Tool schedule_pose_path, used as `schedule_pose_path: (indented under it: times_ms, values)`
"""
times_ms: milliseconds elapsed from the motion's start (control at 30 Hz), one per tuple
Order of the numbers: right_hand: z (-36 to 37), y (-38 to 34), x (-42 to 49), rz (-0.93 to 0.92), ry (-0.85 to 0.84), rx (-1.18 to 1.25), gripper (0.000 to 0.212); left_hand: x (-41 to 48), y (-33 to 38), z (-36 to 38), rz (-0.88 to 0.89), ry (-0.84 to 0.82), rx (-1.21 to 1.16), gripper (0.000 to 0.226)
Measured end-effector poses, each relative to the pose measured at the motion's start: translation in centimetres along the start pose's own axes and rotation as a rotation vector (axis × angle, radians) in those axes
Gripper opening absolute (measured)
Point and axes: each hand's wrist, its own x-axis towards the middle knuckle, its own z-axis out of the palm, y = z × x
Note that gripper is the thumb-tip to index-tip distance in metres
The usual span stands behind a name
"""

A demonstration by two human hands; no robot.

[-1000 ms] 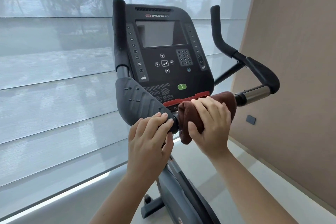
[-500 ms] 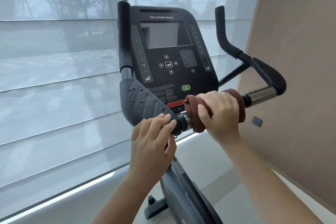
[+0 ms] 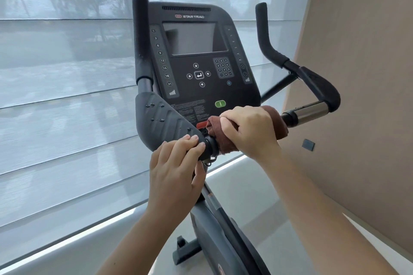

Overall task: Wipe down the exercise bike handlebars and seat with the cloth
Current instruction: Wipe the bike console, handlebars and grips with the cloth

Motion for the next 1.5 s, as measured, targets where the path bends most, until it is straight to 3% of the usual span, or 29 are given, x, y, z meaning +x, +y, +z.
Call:
schedule_pose_path:
  times_ms: [100,167,233,333,400,433,500,633,867,1133,1233,1400,1500]
  values:
    - [1.0,-0.8,-2.3,0.035,0.212,-0.041,0.044,0.0,-0.1,-0.2,0.017,-0.018,-0.019,0.027]
    - [0.9,-0.8,-2.4,0.030,0.229,-0.052,0.044,0.0,-0.3,-0.2,0.036,-0.025,-0.028,0.031]
    - [0.0,-0.6,-0.5,0.022,0.001,-0.053,0.047,0.0,-0.6,-0.3,0.051,-0.031,-0.047,0.031]
    - [-0.5,-0.7,3.7,0.049,-0.569,-0.152,0.054,-0.2,-0.9,-0.3,0.069,-0.061,-0.063,0.032]
    - [-0.3,-1.0,4.8,0.054,-0.733,-0.207,0.057,-0.3,-1.2,-0.5,0.082,-0.094,-0.077,0.033]
    - [-0.3,-1.1,4.5,0.047,-0.712,-0.214,0.061,-0.5,-1.4,-0.6,0.093,-0.104,-0.092,0.034]
    - [-0.4,-1.2,2.3,0.014,-0.441,-0.148,0.066,-0.8,-1.9,-0.6,0.125,-0.116,-0.111,0.034]
    - [-0.3,-2.2,-1.3,-0.001,-0.026,-0.054,0.054,-0.9,-3.1,-0.9,0.168,-0.117,-0.110,0.033]
    - [0.2,-3.4,-0.3,0.156,0.088,0.013,0.041,-0.9,-4.8,-1.2,0.193,-0.053,-0.114,0.028]
    - [1.5,-7.2,-0.5,0.299,0.410,0.148,0.037,-0.8,-6.8,-1.8,0.162,0.018,-0.192,0.024]
    - [1.5,-9.5,0.3,0.305,0.358,0.158,0.039,-0.7,-8.2,-1.9,0.175,0.023,-0.192,0.028]
    - [0.4,-9.4,-0.2,0.148,-0.140,0.052,0.058,-0.9,-9.7,-1.7,0.220,0.024,-0.217,0.031]
    - [-0.2,-8.6,-1.5,0.092,-0.247,0.009,0.068,-0.8,-10.3,-1.6,0.231,0.021,-0.240,0.032]
